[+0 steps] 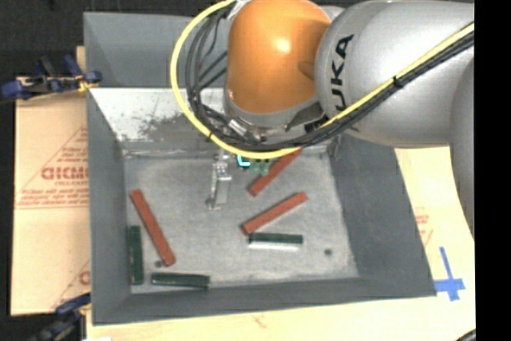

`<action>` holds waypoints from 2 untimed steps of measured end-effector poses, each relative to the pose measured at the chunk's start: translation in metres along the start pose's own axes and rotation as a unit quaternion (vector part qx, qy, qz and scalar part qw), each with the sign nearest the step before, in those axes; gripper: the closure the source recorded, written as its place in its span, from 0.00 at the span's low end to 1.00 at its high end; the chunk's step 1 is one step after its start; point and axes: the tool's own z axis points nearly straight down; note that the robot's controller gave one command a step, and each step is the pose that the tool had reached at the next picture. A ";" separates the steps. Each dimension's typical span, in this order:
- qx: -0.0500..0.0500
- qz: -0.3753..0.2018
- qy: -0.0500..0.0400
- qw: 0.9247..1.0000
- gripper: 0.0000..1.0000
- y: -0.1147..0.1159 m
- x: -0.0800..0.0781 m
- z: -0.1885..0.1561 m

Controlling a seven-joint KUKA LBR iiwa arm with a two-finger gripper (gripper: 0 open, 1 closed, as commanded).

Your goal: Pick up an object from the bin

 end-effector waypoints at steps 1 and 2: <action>-0.001 0.002 -0.004 1.000 0.00 -0.001 -0.002 -0.004; -0.002 0.011 -0.008 1.000 0.00 -0.025 -0.023 0.036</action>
Offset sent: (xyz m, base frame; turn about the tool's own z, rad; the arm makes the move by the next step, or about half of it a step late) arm 0.0469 -0.0634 -0.1018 0.0554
